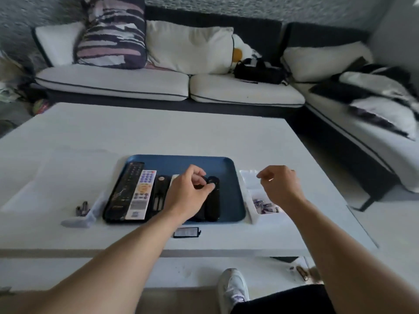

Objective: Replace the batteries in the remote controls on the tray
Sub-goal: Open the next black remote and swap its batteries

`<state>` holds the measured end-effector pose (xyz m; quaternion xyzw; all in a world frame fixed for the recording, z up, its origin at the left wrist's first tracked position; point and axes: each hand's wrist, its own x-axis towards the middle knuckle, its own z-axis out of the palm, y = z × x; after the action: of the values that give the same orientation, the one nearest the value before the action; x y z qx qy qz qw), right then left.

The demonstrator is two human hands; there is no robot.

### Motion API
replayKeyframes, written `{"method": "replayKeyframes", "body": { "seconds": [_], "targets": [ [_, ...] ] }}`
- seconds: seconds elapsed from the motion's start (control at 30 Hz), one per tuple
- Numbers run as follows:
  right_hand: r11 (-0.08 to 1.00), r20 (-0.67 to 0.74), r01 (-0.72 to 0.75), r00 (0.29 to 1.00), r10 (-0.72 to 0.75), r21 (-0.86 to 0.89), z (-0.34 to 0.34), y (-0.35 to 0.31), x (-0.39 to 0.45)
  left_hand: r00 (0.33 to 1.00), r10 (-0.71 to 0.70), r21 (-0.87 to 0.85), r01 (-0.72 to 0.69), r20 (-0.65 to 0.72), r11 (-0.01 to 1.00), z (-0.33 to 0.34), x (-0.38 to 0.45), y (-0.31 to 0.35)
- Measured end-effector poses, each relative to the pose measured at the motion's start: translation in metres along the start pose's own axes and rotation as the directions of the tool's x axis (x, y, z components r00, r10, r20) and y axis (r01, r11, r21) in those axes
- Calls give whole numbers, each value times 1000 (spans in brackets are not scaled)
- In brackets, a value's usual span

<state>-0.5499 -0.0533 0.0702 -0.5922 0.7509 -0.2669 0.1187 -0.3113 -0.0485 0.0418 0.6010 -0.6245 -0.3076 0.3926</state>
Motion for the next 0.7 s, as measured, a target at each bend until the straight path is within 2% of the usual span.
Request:
{"method": "replayKeyframes", "body": {
  "seconds": [0.1,0.23,0.33,0.4,0.53,0.7],
  "targets": [
    [994,22,-20,1000,22,-110,0,24,8,987,59,84,-73,151,994,28,0,12],
    [964,222,72,975,-14,-257,5,33,18,946,88,177,-149,312,973,60,-1,26],
    [949,312,95,950,4,-301,10,31,19,913,43,242,-153,406,958,79,2,30],
    [941,342,118,940,-3,-316,13,33,20,894,9,281,-150,448,948,89,3,32],
    [858,459,279,886,-57,-432,15,39,18,875,-13,285,-143,484,948,100,4,36],
    [746,491,411,862,-130,-523,19,41,14,859,-20,216,-106,512,971,107,7,38]
  ]
}}
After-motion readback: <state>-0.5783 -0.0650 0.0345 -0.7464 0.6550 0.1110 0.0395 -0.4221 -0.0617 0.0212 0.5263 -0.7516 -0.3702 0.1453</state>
